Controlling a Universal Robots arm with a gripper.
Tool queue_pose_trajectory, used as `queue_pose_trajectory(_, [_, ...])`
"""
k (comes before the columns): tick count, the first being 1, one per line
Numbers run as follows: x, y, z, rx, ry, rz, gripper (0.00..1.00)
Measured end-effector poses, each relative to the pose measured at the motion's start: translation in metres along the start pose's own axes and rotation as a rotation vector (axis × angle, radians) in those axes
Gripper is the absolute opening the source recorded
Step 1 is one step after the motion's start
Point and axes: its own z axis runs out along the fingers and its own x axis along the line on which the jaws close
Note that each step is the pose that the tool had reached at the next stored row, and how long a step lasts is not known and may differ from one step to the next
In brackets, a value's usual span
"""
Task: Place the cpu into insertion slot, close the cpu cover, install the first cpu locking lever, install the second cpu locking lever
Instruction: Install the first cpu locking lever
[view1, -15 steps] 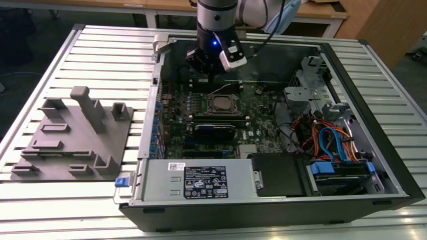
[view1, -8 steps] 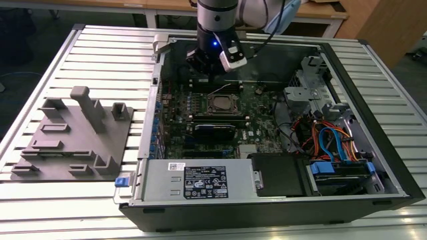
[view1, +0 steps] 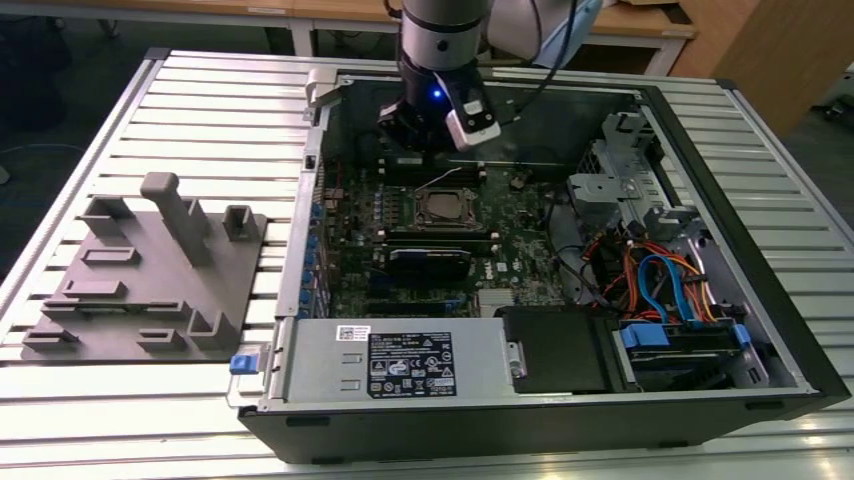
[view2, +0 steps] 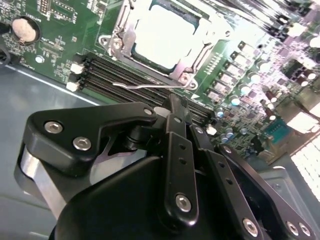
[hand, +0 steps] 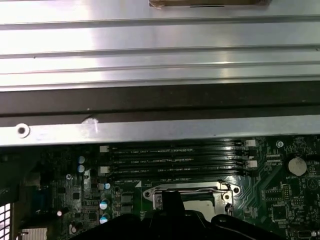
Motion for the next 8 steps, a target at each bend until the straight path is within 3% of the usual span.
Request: queue_pose_trajectory(8, [-0.0039, -0.0003, 0.0038, 0.0003, 0.0003, 0.0, 0.1])
